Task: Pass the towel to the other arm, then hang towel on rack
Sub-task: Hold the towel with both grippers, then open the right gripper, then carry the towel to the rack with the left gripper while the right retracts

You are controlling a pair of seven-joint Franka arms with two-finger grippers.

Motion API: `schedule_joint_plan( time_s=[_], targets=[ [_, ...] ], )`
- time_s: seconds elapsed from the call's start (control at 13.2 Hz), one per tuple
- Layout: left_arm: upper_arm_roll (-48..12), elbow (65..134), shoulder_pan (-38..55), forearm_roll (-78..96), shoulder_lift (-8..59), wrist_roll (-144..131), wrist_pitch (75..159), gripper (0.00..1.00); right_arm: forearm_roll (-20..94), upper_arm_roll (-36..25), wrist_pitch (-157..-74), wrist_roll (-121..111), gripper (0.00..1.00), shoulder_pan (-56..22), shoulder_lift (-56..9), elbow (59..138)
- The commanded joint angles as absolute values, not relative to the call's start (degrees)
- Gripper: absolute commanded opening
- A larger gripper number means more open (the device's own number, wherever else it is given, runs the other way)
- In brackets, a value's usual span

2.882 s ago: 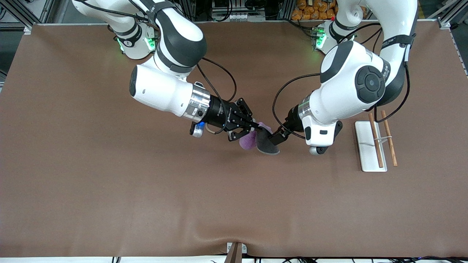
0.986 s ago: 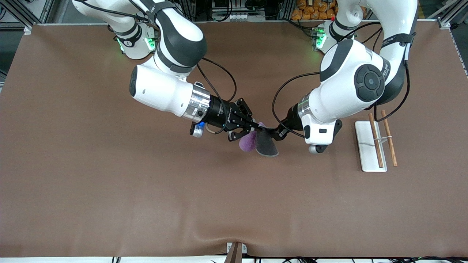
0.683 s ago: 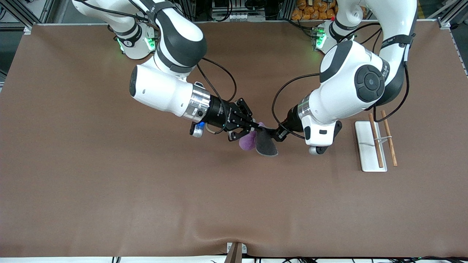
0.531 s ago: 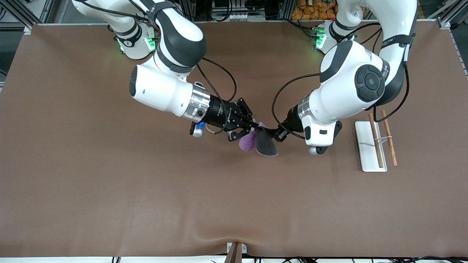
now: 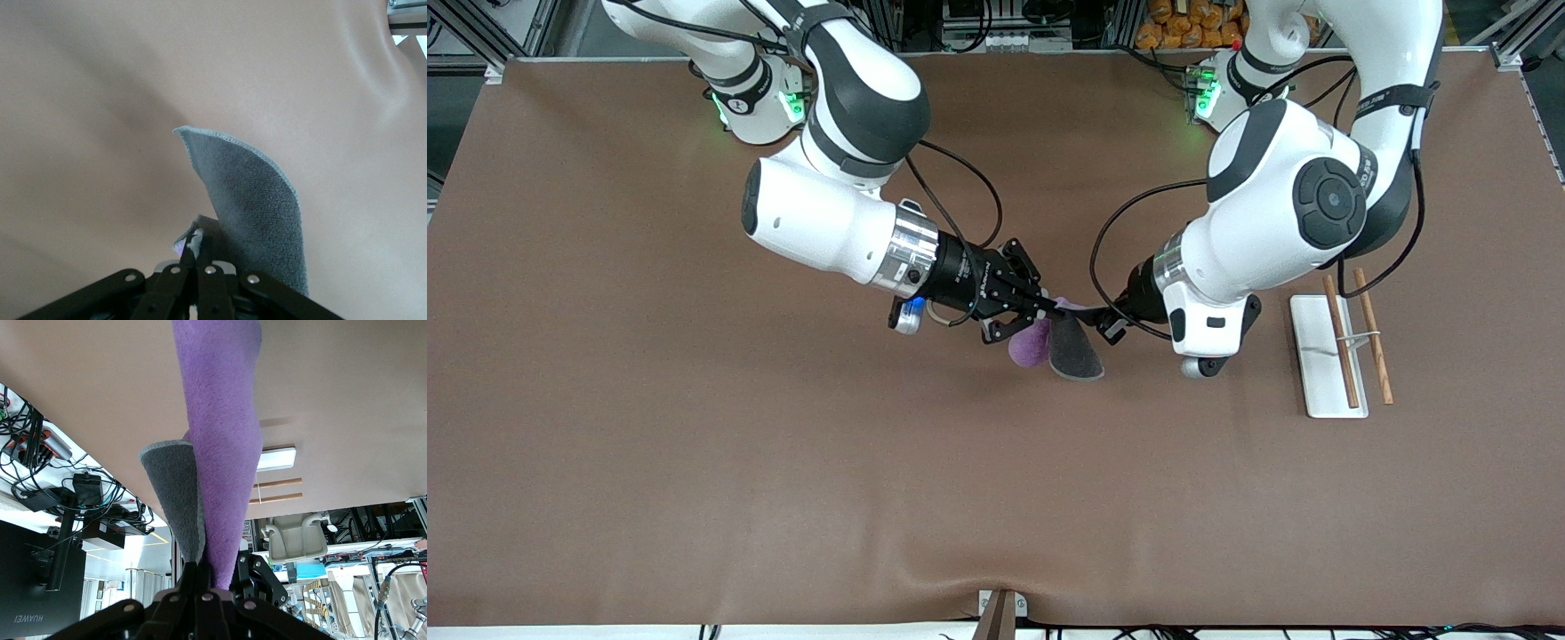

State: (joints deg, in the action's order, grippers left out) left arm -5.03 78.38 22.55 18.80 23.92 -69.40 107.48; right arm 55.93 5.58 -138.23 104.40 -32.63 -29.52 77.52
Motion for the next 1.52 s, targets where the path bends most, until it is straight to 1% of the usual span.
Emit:
schedule_joint_plan(
  time_s=[0.0,0.23,0.3,0.38,0.46,0.53,0.83,0.99,1.14,1.44],
  targets=[
    [-5.1,77.8,21.8,17.9,23.6,-68.8,107.3,0.00,56.0,4.7,-138.1,105.4,0.00,-33.4,-30.6,75.5],
    [-5.1,77.8,19.4,17.8,22.6,-66.0,106.1,0.00,56.1,4.8,-138.1,105.4,0.00,-33.2,-30.6,75.5],
    [-5.1,77.8,18.7,17.7,22.6,-64.4,104.9,0.00,56.2,4.8,-138.0,105.4,0.06,-32.9,-30.6,75.5],
    [-5.0,77.9,17.8,17.7,22.1,-62.6,103.6,0.00,56.5,4.8,-138.0,105.5,0.75,-32.8,-30.6,75.5],
    [-5.0,78.0,17.1,17.6,21.8,-61.8,102.8,0.00,56.5,4.8,-137.6,105.5,0.93,-32.7,-30.5,75.5],
    [-5.0,78.0,16.3,17.6,21.7,-61.1,101.4,0.00,56.5,4.8,-137.2,105.5,0.97,-32.6,-30.5,75.5],
    [-5.0,78.2,11.7,17.6,21.4,-52.5,96.2,0.00,56.1,4.7,-136.6,105.5,1.00,-32.5,-30.2,75.5],
    [-5.0,78.4,8.4,17.3,21.4,-47.6,92.4,0.00,55.4,4.3,-133.9,105.3,1.00,-32.2,-30.0,75.5],
    [-5.0,78.8,5.6,14.2,21.6,-40.8,89.0,0.00,51.4,4.4,-130.2,105.2,1.00,-31.2,-30.0,75.4],
    [-5.0,81.9,0.7,7.6,21.6,-31.1,86.3,0.00,50.3,4.2,-125.1,104.6,1.00,-29.1,-28.6,75.4]
  ],
)
